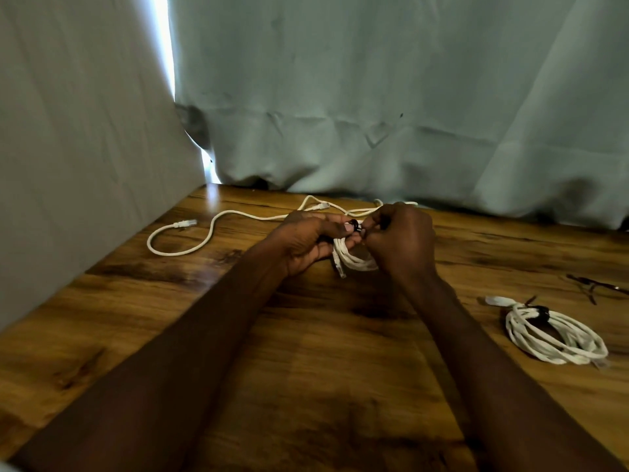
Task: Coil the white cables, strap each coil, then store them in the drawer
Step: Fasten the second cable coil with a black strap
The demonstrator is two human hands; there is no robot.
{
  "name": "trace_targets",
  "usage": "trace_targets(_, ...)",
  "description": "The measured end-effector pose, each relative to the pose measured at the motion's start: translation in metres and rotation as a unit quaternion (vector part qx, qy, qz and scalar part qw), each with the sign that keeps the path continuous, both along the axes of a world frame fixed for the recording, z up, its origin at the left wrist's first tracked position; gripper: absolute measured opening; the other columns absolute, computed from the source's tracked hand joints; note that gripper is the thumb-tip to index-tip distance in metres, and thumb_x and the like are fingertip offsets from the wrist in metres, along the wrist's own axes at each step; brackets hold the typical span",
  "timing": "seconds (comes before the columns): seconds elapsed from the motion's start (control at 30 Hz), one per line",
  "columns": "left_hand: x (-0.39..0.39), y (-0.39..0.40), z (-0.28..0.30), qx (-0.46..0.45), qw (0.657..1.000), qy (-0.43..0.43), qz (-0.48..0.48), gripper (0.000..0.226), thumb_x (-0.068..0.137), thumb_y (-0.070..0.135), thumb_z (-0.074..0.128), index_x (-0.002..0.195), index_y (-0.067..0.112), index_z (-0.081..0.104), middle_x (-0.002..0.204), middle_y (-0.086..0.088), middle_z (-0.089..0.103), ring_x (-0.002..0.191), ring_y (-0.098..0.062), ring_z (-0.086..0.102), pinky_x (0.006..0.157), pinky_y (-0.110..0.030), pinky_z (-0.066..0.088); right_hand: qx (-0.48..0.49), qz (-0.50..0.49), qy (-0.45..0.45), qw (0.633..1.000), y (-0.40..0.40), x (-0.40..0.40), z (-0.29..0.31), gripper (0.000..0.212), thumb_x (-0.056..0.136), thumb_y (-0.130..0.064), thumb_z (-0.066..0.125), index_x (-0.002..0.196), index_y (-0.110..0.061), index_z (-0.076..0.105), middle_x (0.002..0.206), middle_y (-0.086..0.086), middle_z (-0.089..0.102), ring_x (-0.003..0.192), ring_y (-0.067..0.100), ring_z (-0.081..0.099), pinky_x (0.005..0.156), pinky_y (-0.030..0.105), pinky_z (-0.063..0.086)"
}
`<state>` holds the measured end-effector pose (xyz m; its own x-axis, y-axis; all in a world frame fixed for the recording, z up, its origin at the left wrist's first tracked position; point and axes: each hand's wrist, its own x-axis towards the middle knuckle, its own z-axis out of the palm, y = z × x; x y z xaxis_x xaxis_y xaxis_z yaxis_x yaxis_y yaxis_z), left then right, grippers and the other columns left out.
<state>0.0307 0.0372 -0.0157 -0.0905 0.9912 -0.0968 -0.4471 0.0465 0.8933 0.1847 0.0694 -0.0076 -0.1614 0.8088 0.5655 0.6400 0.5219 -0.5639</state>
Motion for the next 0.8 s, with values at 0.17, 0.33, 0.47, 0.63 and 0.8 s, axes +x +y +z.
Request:
trace_targets(0.17, 0.003, 0.004, -0.003, -0.003, 0.999, -0.007, 0.040, 0.029, 0.089, -0.017, 0.060, 0.118, -0.017, 0.062, 0.107, -0.028, 0.072, 0.082, -0.028, 0.075, 0.073, -0.034, 0.064, -0.006, 0.028, 0.007, 1.000, 0.005, -0.001, -0.005, 0.004, 0.069, -0.020, 0.080, 0.073, -0.020, 0.078, 0.068, -0.007, 0.071, 0.066, 0.014, 0.066, 0.067, 0.034, 0.056)
trace_targets(0.33, 0.001, 0.007, -0.007, -0.021, 0.998, -0.030, 0.046, 0.016, 0.090, -0.016, 0.060, 0.104, -0.012, 0.065, 0.099, -0.024, 0.073, 0.079, -0.027, 0.075, 0.067, -0.032, 0.064, -0.007, 0.040, 0.048, 0.998, 0.011, -0.004, -0.014, 0.007, 0.072, -0.017, 0.081, 0.078, -0.020, 0.081, 0.073, -0.007, 0.074, 0.070, 0.010, 0.068, 0.068, 0.034, 0.058)
trace_targets(0.47, 0.000, 0.008, -0.007, -0.032, 0.997, -0.057, 0.046, 0.016, 0.091, -0.015, 0.058, 0.105, -0.010, 0.064, 0.098, -0.023, 0.072, 0.076, -0.026, 0.075, 0.066, -0.031, 0.063, -0.001, 0.045, 0.074, 0.996, 0.014, -0.007, -0.020, 0.010, 0.074, -0.019, 0.083, 0.083, -0.021, 0.082, 0.084, -0.006, 0.075, 0.079, 0.009, 0.068, 0.072, 0.026, 0.052)
trace_targets(0.63, 0.001, 0.007, -0.005, -0.034, 0.995, -0.074, 0.055, 0.020, 0.091, -0.016, 0.057, 0.111, -0.015, 0.062, 0.107, -0.029, 0.070, 0.079, -0.030, 0.074, 0.069, -0.033, 0.064, -0.035, 0.052, 0.074, 0.995, 0.022, -0.007, -0.024, 0.009, 0.081, -0.017, 0.079, 0.090, -0.021, 0.081, 0.092, -0.003, 0.075, 0.087, 0.012, 0.068, 0.068, 0.015, 0.043)
trace_targets(0.8, 0.001, 0.003, -0.004, -0.032, 0.996, -0.069, 0.055, 0.020, 0.092, -0.016, 0.057, 0.111, -0.016, 0.061, 0.110, -0.030, 0.069, 0.080, -0.031, 0.074, 0.069, -0.034, 0.064, 0.013, 0.082, 0.031, 0.996, 0.019, -0.002, -0.020, 0.006, 0.084, -0.014, 0.079, 0.088, -0.019, 0.079, 0.094, 0.000, 0.071, 0.086, 0.016, 0.065, 0.079, 0.029, 0.049)
